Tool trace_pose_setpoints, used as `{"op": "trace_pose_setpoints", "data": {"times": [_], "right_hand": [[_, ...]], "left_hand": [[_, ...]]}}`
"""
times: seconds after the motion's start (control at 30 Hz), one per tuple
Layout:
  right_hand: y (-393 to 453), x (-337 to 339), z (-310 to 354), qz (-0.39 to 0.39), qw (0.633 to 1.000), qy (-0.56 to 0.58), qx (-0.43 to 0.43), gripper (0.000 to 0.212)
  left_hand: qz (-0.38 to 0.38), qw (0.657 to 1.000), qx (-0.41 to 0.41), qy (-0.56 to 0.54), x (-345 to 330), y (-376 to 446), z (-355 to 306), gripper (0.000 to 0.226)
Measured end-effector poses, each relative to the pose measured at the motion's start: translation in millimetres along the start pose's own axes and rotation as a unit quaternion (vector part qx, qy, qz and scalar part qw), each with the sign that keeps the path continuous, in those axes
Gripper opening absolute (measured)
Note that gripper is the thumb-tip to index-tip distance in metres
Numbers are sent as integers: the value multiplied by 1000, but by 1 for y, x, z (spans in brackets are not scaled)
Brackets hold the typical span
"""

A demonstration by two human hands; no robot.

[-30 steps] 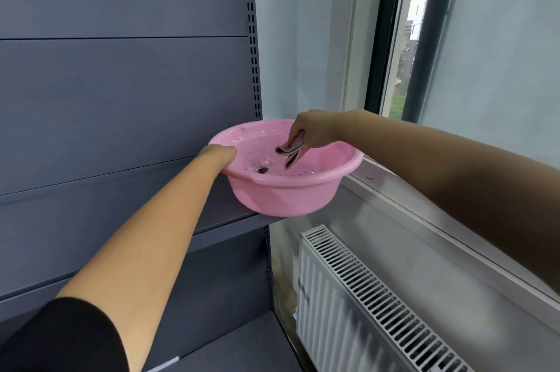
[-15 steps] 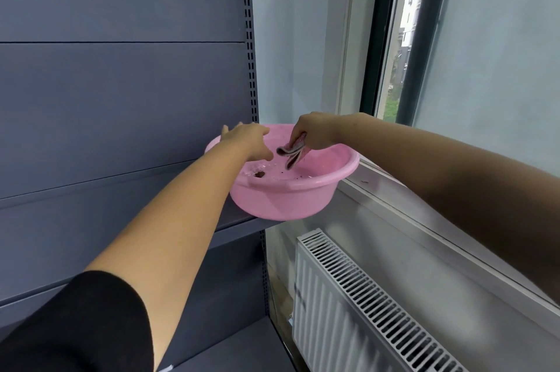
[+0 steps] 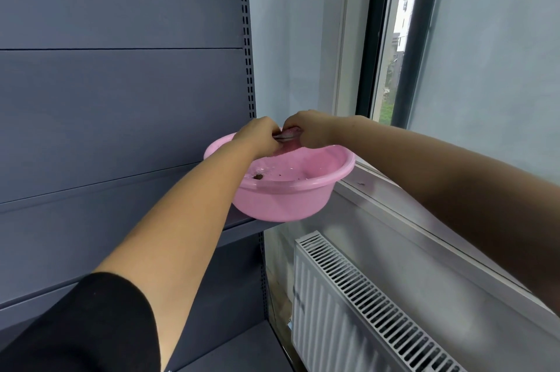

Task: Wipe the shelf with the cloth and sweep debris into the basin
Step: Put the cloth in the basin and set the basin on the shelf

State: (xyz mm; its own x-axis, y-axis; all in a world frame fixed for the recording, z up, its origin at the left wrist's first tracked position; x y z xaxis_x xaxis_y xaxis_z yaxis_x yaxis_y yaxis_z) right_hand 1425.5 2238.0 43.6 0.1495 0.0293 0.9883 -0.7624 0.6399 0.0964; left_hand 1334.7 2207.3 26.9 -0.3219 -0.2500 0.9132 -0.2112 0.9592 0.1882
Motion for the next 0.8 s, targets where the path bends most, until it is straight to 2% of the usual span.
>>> {"op": "trace_pose_setpoints", "data": {"times": [0.07, 0.17, 0.33, 0.63, 0.8], "right_hand": [[-5, 1, 1, -1, 1000, -1, 2, 29], [-10, -1, 4, 4, 1000, -12, 4, 28], [-24, -5, 14, 13, 999, -37, 9, 33], [-44, -29, 22, 30, 996, -77, 25, 37], [-51, -28, 26, 6, 996, -78, 33, 43]], "left_hand": [[-15, 998, -7, 68, 5, -5, 0, 33], [-29, 983, -37, 175, 10, -13, -4, 17], [-50, 953, -82, 286, 10, -30, -11, 19], [-38, 943, -91, 318, -3, -59, -7, 23], [-52, 937, -93, 334, 2, -69, -5, 24]]}}
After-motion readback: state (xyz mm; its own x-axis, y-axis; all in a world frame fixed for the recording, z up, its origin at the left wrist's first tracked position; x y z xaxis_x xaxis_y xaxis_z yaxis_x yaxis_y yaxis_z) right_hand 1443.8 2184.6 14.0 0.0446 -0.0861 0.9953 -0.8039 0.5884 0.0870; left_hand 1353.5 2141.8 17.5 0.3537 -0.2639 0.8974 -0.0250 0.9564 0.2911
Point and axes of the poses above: each hand's wrist, its own y-axis towards the middle knuckle, its own x-axis out of the back of the hand, z = x × y, the point moved 5 cm from there along y, towards the middle knuckle, and after that the axes turned 3 degrees about x, right-handed, at the moved point
